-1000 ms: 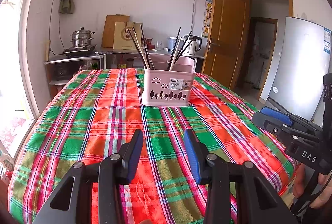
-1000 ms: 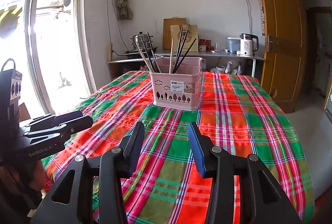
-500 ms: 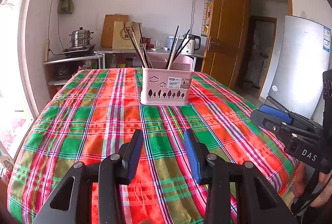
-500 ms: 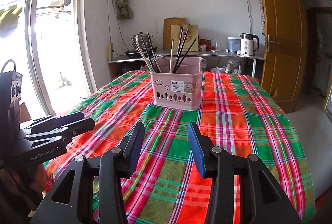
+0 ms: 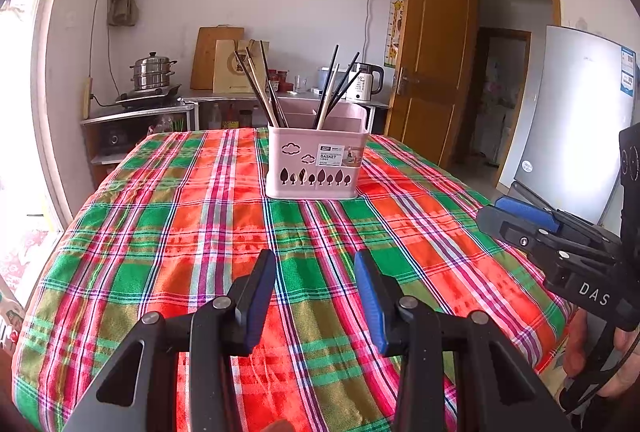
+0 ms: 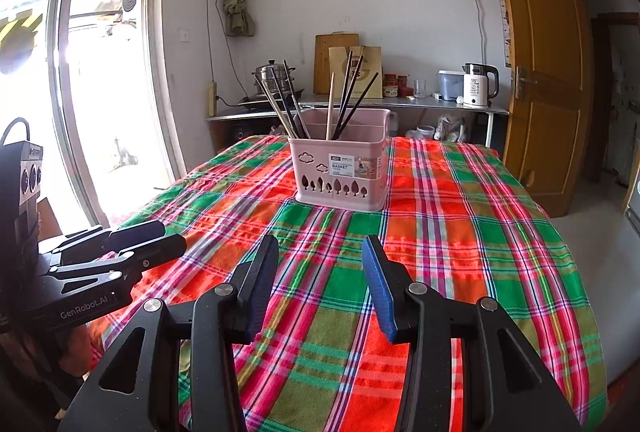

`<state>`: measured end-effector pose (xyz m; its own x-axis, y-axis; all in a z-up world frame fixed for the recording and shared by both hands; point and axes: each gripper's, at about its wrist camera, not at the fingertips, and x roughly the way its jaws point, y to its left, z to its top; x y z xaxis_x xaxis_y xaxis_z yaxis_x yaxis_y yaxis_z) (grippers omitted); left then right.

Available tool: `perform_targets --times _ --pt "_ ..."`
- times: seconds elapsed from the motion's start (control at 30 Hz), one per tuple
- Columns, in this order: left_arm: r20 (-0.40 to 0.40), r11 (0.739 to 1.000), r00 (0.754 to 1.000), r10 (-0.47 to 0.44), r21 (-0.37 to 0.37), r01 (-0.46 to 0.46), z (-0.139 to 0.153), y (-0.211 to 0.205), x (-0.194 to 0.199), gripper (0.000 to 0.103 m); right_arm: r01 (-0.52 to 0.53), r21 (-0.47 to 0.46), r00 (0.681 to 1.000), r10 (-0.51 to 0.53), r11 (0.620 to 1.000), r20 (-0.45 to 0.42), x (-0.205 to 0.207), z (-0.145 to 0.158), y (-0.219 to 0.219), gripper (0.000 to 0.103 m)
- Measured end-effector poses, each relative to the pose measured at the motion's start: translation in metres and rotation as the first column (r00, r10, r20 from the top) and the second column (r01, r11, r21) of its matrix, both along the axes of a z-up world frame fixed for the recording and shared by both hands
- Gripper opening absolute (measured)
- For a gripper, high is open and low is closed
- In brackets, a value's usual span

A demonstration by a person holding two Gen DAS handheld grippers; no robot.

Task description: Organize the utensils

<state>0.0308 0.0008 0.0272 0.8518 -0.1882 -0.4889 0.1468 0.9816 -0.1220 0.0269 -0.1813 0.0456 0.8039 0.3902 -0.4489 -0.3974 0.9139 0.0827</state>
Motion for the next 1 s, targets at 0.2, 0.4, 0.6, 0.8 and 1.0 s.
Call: perform_targets --times 0.2,0.4,0.6,0.8,1.0 --pt "-0.004 1.0 1.0 -0.004 -0.011 0.004 -0.0012 0.0005 -0.0011 0.04 0.0 -0.001 1.0 0.0 1.0 -0.001 0.0005 0.001 0.0001 0.044" --pt "-0.008 1.0 1.0 -0.005 -0.021 0.005 -0.0017 0.0003 -0.0026 0.04 0.0 -0.001 1.0 0.0 1.0 -0.002 0.0005 0.0011 0.0003 0.044" --pt "-0.009 1.0 1.0 -0.003 -0.015 0.003 -0.0031 -0.0012 -0.0029 0.04 0.0 -0.001 1.0 0.0 1.0 -0.001 0.0007 0.0011 0.0001 0.044" --pt "-0.011 1.0 1.0 -0.002 0.004 0.002 -0.0051 -0.0049 -0.0027 0.04 0.001 -0.001 1.0 -0.001 1.0 -0.003 0.0002 0.0013 -0.0001 0.044" --pt "-0.012 1.0 1.0 0.001 -0.01 -0.001 -0.0055 -0.0043 -0.0021 0.04 0.002 -0.001 1.0 -0.002 1.0 -0.005 0.0001 0.0009 -0.0001 0.044"
